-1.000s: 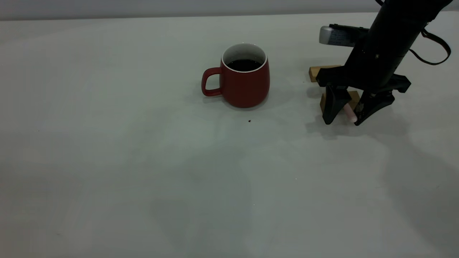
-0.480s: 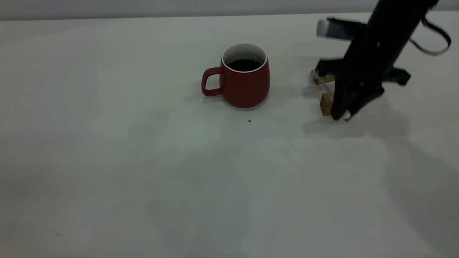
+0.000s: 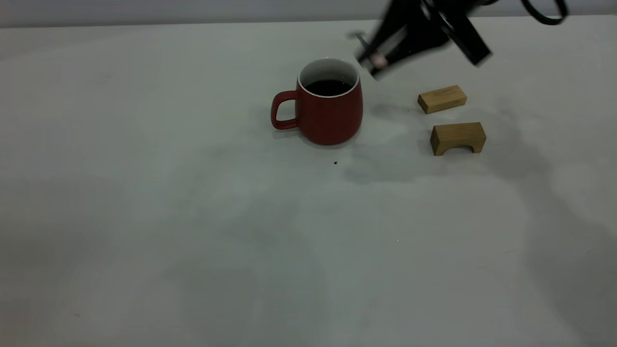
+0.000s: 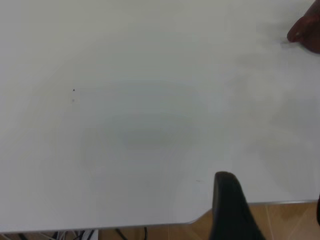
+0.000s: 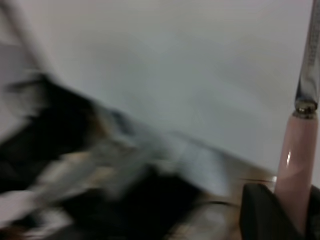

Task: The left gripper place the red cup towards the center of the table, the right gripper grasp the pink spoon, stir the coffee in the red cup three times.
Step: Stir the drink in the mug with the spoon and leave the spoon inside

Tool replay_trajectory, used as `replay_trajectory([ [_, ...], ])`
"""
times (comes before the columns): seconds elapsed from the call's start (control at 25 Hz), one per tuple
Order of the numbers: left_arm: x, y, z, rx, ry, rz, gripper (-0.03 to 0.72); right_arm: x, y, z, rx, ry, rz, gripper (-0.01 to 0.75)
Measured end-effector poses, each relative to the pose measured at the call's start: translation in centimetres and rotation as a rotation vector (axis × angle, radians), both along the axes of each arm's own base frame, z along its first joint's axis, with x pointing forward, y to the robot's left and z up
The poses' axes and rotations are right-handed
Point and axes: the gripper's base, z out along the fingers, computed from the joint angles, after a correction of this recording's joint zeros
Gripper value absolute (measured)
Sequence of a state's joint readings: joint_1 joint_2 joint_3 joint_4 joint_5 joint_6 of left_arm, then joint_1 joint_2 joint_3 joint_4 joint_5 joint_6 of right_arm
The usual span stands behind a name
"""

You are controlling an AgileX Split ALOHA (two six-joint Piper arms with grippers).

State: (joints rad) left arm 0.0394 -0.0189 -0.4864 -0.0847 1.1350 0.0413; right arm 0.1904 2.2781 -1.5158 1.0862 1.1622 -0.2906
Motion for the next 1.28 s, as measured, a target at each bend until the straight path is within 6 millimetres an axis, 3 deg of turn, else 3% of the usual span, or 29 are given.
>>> replay_trajectory([
  [0.2, 0.0, 0.0, 0.0, 0.000, 0.000, 0.000, 0.482, 1.1, 1.0, 1.4, 0.194, 0.160, -0.227, 0.123],
  [0.48, 0.0, 0.0, 0.0, 0.000, 0.000, 0.000, 0.482, 2.1, 1.5, 2.7, 0.354, 0.586, -0.524, 0.123],
  [0.64, 0.0, 0.0, 0.0, 0.000, 0.000, 0.000, 0.482, 2.3, 2.3, 3.0, 0.404, 0.771, -0.608, 0.123],
  [0.8, 0.0, 0.0, 0.0, 0.000, 0.000, 0.000, 0.482, 2.2, 3.3, 3.2, 0.454, 0.837, -0.626, 0.123],
  [0.88, 0.0, 0.0, 0.0, 0.000, 0.000, 0.000, 0.482, 2.4, 3.6, 2.3, 0.470, 0.873, -0.636, 0.123],
  [1.0, 0.0, 0.0, 0.0, 0.000, 0.000, 0.000, 0.482, 2.6, 3.7, -0.6, 0.446, 0.927, -0.668, 0.123],
  [1.28, 0.0, 0.0, 0.0, 0.000, 0.000, 0.000, 0.482, 2.8, 2.1, -6.6, 0.401, 0.992, -0.748, 0.123],
])
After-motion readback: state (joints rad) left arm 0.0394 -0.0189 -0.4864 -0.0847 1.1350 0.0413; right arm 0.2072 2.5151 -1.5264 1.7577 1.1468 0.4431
